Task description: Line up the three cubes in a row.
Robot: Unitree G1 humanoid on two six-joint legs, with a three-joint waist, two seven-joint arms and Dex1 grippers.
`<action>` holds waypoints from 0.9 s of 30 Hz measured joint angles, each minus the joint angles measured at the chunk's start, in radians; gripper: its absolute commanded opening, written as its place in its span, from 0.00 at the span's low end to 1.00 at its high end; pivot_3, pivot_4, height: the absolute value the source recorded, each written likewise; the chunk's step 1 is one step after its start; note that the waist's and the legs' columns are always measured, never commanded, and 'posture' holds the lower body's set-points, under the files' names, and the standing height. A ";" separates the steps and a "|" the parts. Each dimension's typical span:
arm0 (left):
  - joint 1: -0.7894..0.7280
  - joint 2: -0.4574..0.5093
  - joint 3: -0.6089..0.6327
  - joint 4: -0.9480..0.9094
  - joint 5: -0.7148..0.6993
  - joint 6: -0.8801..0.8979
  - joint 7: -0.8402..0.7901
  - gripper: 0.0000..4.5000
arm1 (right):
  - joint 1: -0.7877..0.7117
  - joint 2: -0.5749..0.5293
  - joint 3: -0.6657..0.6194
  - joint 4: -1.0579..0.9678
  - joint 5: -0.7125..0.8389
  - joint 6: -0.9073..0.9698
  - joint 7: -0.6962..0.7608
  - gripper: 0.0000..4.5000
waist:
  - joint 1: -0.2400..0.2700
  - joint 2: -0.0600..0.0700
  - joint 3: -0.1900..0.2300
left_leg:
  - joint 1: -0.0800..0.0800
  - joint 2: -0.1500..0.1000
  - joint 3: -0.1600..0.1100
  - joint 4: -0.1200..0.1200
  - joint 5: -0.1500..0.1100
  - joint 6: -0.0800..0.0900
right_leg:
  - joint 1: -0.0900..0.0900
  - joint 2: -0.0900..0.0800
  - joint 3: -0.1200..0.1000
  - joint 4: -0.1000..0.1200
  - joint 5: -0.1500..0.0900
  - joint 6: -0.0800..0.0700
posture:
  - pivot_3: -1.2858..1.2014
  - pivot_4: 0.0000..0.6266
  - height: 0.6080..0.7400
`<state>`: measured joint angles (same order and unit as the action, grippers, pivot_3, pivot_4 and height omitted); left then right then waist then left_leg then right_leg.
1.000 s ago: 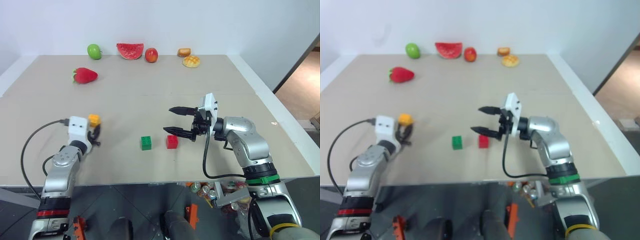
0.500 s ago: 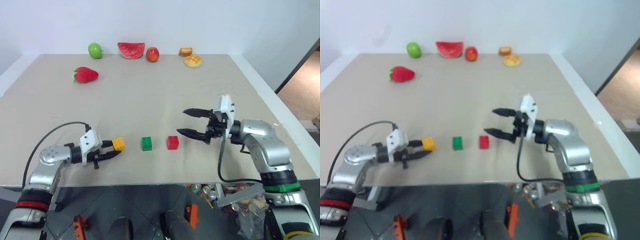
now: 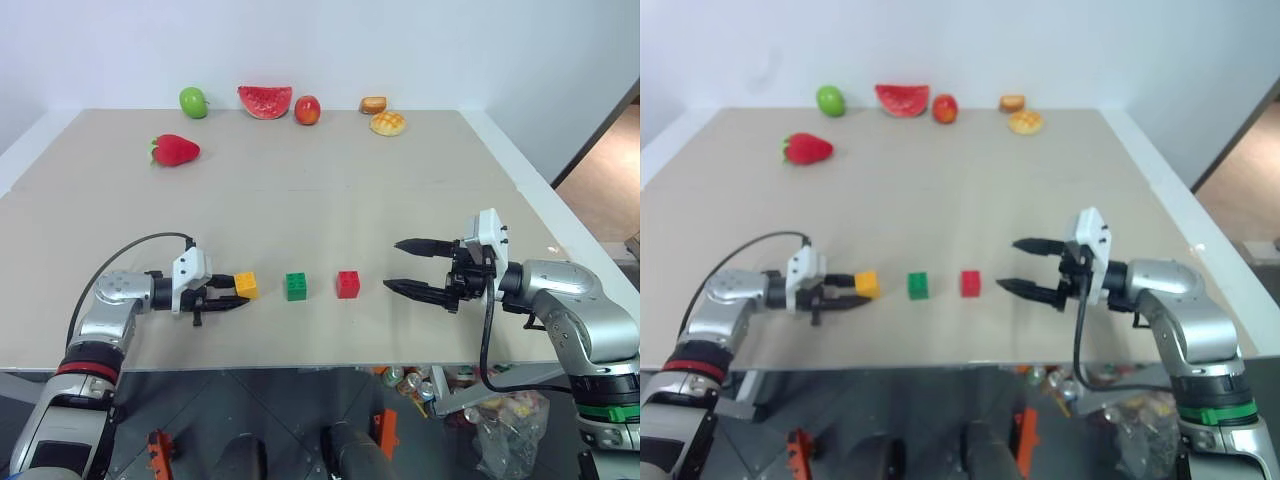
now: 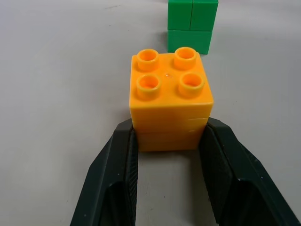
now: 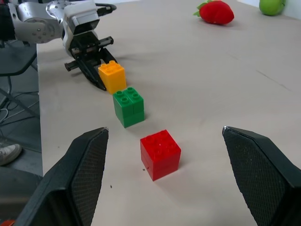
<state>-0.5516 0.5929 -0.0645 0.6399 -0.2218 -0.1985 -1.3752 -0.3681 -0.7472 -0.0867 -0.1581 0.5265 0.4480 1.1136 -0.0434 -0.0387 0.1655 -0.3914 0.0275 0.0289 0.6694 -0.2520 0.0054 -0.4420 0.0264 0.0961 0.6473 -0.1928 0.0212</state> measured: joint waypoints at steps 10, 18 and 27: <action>-0.026 -0.004 -0.014 0.019 0.017 -0.049 -0.061 0.29 | -0.003 -0.001 0.001 0.001 -0.001 0.001 0.001 0.90 | 0.001 0.000 0.000 | 0.000 0.000 -0.001 0.000 -0.004 0.003 | 0.000 -0.001 -0.001 0.000 -0.001 0.006 | 0.52 0.24 1.00; -0.069 -0.004 -0.019 0.101 0.027 -0.111 -0.098 0.29 | -0.004 -0.003 0.004 0.001 -0.002 0.002 0.002 0.90 | 0.000 0.000 0.000 | 0.000 0.000 -0.001 0.000 -0.004 0.003 | 0.000 0.000 -0.001 0.000 -0.001 0.005 | 0.52 0.24 1.00; -0.077 -0.021 -0.018 0.115 0.027 -0.108 -0.103 0.29 | -0.004 -0.010 0.004 0.005 -0.005 0.002 0.002 0.90 | 0.002 0.000 0.000 | -0.001 0.000 -0.001 0.001 -0.004 0.003 | 0.000 -0.001 -0.001 0.000 -0.001 0.006 | 0.52 0.24 1.00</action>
<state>-0.6286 0.5718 -0.0830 0.7551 -0.1951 -0.3067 -1.4779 -0.3724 -0.7567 -0.0825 -0.1536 0.5212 0.4496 1.1152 -0.0411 -0.0386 0.1654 -0.3921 0.0270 0.0281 0.6700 -0.2562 0.0086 -0.4417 0.0253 0.0953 0.6475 -0.1942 0.0271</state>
